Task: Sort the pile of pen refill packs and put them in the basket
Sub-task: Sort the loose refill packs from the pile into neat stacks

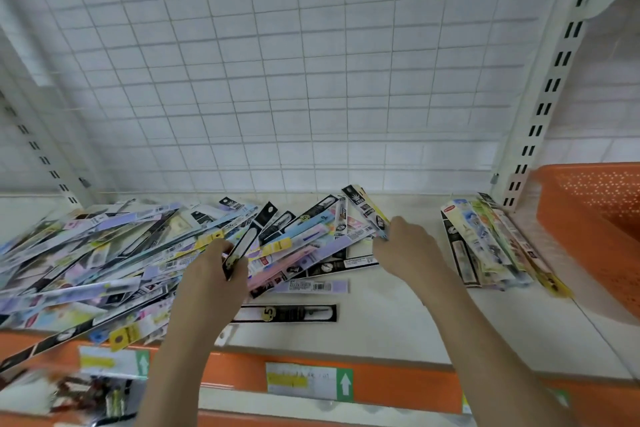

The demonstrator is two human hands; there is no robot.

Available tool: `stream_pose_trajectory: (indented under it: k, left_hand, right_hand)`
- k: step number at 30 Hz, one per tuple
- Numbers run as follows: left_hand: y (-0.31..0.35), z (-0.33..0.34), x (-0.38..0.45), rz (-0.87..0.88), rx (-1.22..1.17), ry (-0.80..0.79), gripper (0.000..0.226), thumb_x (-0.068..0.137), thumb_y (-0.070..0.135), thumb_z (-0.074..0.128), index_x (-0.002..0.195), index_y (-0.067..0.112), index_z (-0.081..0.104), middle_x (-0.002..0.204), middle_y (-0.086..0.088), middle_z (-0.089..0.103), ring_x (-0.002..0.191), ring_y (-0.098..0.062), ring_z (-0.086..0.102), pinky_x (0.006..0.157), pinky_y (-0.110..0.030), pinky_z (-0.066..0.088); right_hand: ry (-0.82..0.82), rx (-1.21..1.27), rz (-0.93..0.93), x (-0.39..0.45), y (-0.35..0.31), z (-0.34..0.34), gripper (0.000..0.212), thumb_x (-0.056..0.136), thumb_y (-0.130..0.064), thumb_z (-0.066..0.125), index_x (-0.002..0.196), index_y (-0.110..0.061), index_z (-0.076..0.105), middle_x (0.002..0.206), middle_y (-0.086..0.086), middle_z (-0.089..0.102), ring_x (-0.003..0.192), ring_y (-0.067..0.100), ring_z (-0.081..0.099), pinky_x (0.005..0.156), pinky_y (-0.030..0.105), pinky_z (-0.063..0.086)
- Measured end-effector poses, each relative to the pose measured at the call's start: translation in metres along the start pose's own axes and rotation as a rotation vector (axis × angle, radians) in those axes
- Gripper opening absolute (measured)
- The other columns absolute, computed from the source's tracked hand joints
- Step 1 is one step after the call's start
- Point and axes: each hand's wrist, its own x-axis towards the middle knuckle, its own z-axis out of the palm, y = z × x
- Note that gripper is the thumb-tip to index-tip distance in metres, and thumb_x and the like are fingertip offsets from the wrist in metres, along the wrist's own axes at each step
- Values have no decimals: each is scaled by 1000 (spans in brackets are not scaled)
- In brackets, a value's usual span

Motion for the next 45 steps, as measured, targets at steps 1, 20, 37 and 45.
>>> stream_pose_trajectory:
  k: [1, 20, 37, 45]
  left_hand:
    - [-3, -4, 1, -3, 12, 4, 25, 93, 20, 51, 113, 6, 52, 66, -2, 53, 54, -14, 48, 47, -25, 32]
    - [-34, -14, 15, -26, 53, 43, 18, 91, 15, 54, 73, 16, 55, 51, 8, 49, 49, -5, 45, 47, -17, 28]
    - [-10, 25, 13, 21, 229, -243, 31, 82, 45, 63, 110, 32, 62, 88, 4, 66, 77, -17, 58, 62, -24, 39]
    - [-10, 20, 11, 125, 390, -218, 27, 91, 27, 50, 65, 27, 44, 61, 1, 48, 67, -24, 55, 53, -24, 36]
  right_hand:
    - [-5, 9, -17, 4, -4, 2, 13, 93, -22, 43, 93, -11, 37, 87, 7, 46, 79, 27, 44, 67, 29, 35]
    - [-21, -283, -260, 40, -6, 33, 26, 89, -24, 50, 115, -23, 53, 103, 5, 62, 96, 30, 60, 66, 28, 40]
    - [172, -64, -229, 28, 18, 9, 40, 90, -50, 49, 63, -21, 40, 61, -4, 50, 67, 24, 52, 50, 29, 34]
    - [113, -98, -182, 37, 16, 15, 29, 94, -39, 45, 79, -15, 49, 73, 0, 60, 76, 27, 59, 56, 30, 38]
